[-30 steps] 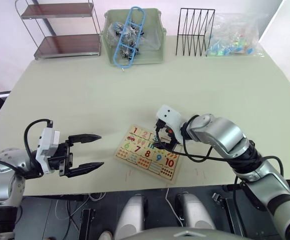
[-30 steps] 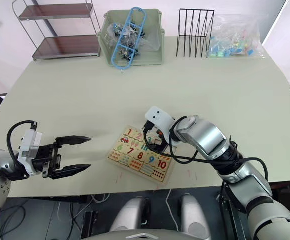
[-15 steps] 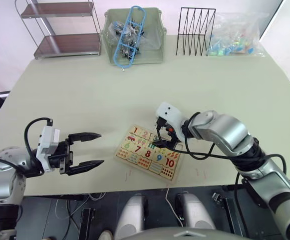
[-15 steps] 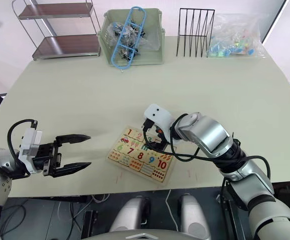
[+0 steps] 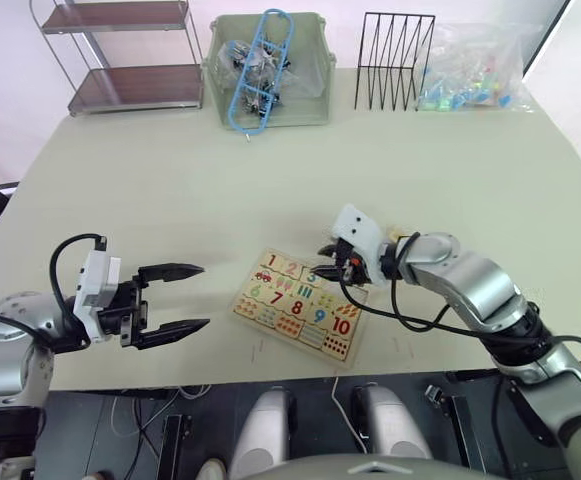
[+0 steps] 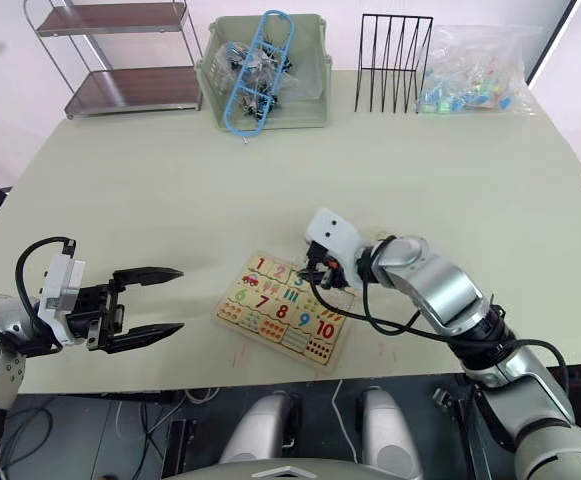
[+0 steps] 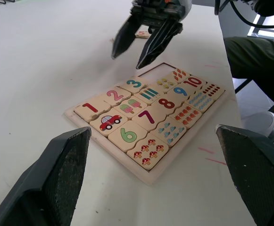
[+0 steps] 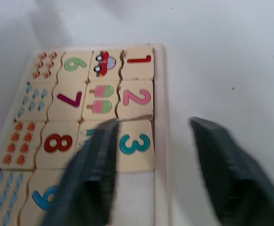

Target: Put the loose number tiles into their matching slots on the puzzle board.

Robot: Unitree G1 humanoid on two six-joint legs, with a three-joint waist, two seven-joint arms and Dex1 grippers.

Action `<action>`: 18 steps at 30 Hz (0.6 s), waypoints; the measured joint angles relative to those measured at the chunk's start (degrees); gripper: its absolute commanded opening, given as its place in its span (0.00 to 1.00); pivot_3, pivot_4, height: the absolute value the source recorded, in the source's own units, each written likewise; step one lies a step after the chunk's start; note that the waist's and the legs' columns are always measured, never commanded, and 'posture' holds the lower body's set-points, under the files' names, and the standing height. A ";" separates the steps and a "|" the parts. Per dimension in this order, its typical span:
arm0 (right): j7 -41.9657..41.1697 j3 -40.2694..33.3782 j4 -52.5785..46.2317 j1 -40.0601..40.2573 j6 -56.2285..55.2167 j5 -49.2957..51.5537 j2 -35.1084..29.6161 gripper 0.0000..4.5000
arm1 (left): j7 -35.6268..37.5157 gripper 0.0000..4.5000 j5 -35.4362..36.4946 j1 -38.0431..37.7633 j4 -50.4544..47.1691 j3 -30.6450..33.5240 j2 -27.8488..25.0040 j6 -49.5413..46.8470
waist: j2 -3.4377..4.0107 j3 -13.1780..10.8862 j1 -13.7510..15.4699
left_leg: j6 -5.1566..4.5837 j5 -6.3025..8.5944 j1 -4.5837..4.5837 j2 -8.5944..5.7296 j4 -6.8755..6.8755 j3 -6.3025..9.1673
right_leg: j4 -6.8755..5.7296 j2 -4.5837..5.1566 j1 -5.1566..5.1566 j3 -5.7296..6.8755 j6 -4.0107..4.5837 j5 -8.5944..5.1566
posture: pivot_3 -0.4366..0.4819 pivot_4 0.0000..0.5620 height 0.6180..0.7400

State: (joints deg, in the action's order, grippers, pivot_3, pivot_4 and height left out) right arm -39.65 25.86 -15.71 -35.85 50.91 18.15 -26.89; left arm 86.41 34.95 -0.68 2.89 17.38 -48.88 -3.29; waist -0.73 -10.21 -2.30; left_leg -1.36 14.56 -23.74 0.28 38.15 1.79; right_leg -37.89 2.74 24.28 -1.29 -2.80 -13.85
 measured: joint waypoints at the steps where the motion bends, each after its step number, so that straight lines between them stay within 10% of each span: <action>1: -0.41 0.00 0.01 0.29 -0.68 -0.16 -0.45 0.04 | 0.00 1.00 0.00 0.01 0.00 0.00 0.01 0.00 | 0.00 0.00 -0.01 | 0.00 0.00 0.00 0.00 0.01 0.00 | -0.01 -0.01 0.00 0.00 0.00 0.00 | 0.48 0.27 1.00; 18: -7.36 3.67 -1.25 2.05 -2.45 -3.24 -4.88 0.02 | -0.30 1.00 0.01 -0.14 -0.10 0.00 0.04 -0.11 | -0.01 0.01 0.06 | 0.00 0.00 0.00 0.00 0.11 0.01 | -0.05 -0.03 -0.02 0.00 0.00 0.00 | 0.48 0.27 1.00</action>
State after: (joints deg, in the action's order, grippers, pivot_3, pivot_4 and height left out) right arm -47.01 29.54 -16.96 -33.81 48.46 14.91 -31.78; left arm 86.11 34.96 -0.82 2.80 17.39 -48.85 -3.40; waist -0.74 -10.21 -2.24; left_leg -1.37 14.56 -23.74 0.28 38.26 1.81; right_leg -37.94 2.71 24.26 -1.29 -2.80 -13.85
